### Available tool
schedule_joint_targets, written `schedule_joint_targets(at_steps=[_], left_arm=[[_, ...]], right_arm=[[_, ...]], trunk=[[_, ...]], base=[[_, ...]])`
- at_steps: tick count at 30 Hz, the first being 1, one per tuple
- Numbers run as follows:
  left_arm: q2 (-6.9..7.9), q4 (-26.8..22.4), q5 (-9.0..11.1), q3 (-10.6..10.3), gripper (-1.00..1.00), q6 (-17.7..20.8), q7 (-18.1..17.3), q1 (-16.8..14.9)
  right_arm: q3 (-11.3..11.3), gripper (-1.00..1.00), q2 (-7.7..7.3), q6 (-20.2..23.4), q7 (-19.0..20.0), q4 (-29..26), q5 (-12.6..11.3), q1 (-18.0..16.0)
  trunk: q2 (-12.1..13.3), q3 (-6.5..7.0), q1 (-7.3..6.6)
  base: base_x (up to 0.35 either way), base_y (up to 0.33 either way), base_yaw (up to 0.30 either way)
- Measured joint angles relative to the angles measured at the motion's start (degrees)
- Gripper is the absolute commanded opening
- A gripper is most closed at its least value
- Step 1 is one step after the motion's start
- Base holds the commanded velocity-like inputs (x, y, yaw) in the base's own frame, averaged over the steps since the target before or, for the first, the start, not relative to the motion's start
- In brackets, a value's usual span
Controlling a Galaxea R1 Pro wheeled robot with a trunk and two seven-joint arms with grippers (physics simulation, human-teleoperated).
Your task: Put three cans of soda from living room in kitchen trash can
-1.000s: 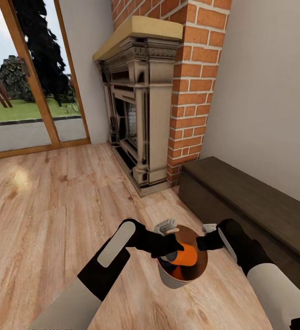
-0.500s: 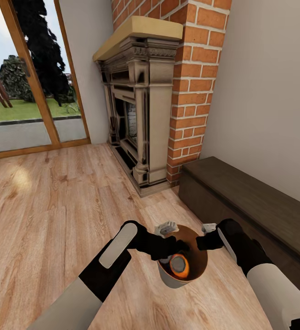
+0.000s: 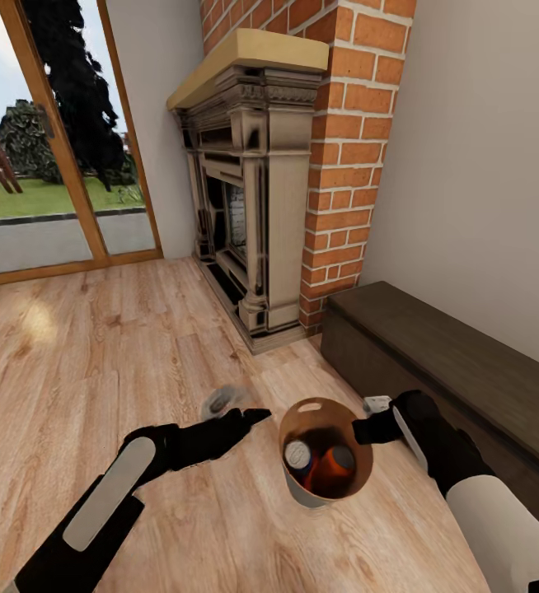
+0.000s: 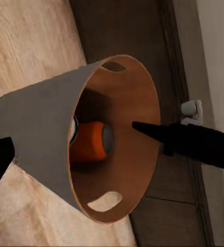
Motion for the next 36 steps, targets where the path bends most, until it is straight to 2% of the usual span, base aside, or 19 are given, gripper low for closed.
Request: schedule_joint_targets(at_steps=[2, 3, 5, 7, 8, 10, 11, 13, 16, 18, 21, 23, 25, 27, 29, 32, 33, 36], left_arm=[[3.49, -0.4, -0.6, 3.1, 1.0, -2.7, -7.0, 2.9], [4.94, -0.5, -0.9, 5.2, 1.0, -3.5, -9.7, 4.8], [7.23, -0.3, -2.1, 10.1, 1.0, -4.3, -12.8, 8.7], [8.17, 2.4, -5.3, 13.0, 1.0, -4.7, -14.2, 11.7], [8.33, 5.0, -6.9, 13.8, 1.0, -5.0, -14.5, 12.6], [8.53, 11.9, -8.8, 14.9, 1.0, -7.3, -14.9, 13.5], [8.53, 15.4, -9.2, 15.3, 1.0, -8.5, -15.0, 13.7], [8.42, 19.7, -9.6, 15.6, 1.0, -9.6, -15.2, 13.9], [8.31, 23.3, -10.0, 15.7, 1.0, -10.5, -15.3, 13.9], [8.26, 24.2, -10.0, 15.6, 1.0, -10.7, -15.4, 13.9], [8.24, 24.2, -10.1, 15.4, 1.0, -10.9, -16.6, 13.9], [8.27, 23.9, -10.1, 15.4, 1.0, -11.0, -18.3, 13.9], [8.35, 23.5, -10.5, 15.3, 1.0, -11.2, -21.6, 13.9], [8.39, 22.3, -11.7, 15.3, 1.0, -11.6, -23.8, 14.0], [8.25, 19.7, -14.5, 15.2, 1.0, -12.0, -24.6, 14.1], [6.61, 17.9, -19.2, 15.2, 1.0, -12.0, -22.3, 14.2], [6.11, 17.4, -20.0, 15.2, 1.0, -12.0, -21.0, 14.2], [5.52, 16.4, -21.0, 15.3, 1.0, -12.0, -19.1, 14.2]], right_arm=[[0.0, -1.0, -0.04, 0.2, 0.1, -0.7, -0.9, 0.2], [0.0, -1.0, -0.01, 0.2, 0.1, -0.9, -1.0, 0.2], [0.0, -1.0, 0.09, 0.2, 0.0, -1.1, -0.6, 0.3], [0.1, -1.0, 0.2, 0.1, -0.2, -0.7, 0.1, 0.3], [0.2, -1.0, 0.25, 0.0, -0.5, -0.6, 0.4, 0.2], [0.2, -1.0, 0.3, 0.2, -2.1, -0.1, -0.3, 0.2], [0.1, -1.0, 0.35, 0.3, -3.5, 0.6, -1.0, 0.2], [-0.1, -1.0, 0.42, 0.3, -5.9, 1.5, -0.8, 0.0], [-0.2, -1.0, 0.72, 0.1, -8.2, 2.5, 0.9, -0.2], [-0.3, -1.0, 0.8, 0.2, -8.6, 2.8, 0.2, -0.3], [-0.6, -1.0, 0.83, 0.4, -8.6, 3.6, -2.1, -0.5], [-0.7, -1.0, 0.65, 0.4, -8.7, 4.3, -2.1, -0.6], [-0.8, -1.0, 0.51, 0.2, -8.8, 5.2, -0.6, -0.8], [-0.9, -1.0, 0.52, 0.1, -8.9, 5.7, 0.2, -1.0], [-0.9, -1.0, 0.66, 0.2, -8.8, 6.1, -0.6, -1.0], [-0.9, -1.0, 0.78, 0.4, -8.6, 6.4, -2.2, -1.1], [-0.9, -1.0, 0.64, 0.4, -8.6, 6.6, -2.3, -1.2], [-0.9, -1.0, 0.41, 0.2, -8.9, 8.6, -0.5, -2.4]], trunk=[[0.0, -0.01, 0.0], [0.0, -0.01, 0.0], [0.0, -0.01, 0.0], [0.0, -0.01, 0.01], [0.0, -0.01, 0.01], [0.0, -0.01, 0.01], [0.0, -0.01, 0.01], [0.0, -0.01, 0.01], [0.0, -0.01, 0.01], [0.0, -0.01, 0.0], [0.0, -0.01, 0.0], [0.0, 0.0, 0.0], [0.0, -0.01, 0.0], [0.0, -0.01, 0.0], [0.0, -0.01, 0.0], [0.0, 0.0, 0.0], [0.0, 0.0, 0.0], [0.0, 0.0, 0.0]], base=[[0.0, 0.0, 0.0], [0.0, 0.0, 0.0], [0.0, 0.009, 0.0], [0.034, 0.139, 0.0], [0.076, 0.232, 0.0], [0.101, 0.278, 0.0], [0.122, 0.297, 0.0], [0.147, 0.312, 0.0], [0.17, 0.322, 0.0], [0.197, 0.316, 0.0], [0.22, 0.306, 0.0], [0.231, 0.298, 0.0], [0.245, 0.283, 0.0], [0.263, 0.254, 0.0], [0.282, 0.218, 0.0], [0.293, 0.197, 0.0], [0.296, 0.191, 0.0], [0.298, 0.187, 0.0]])
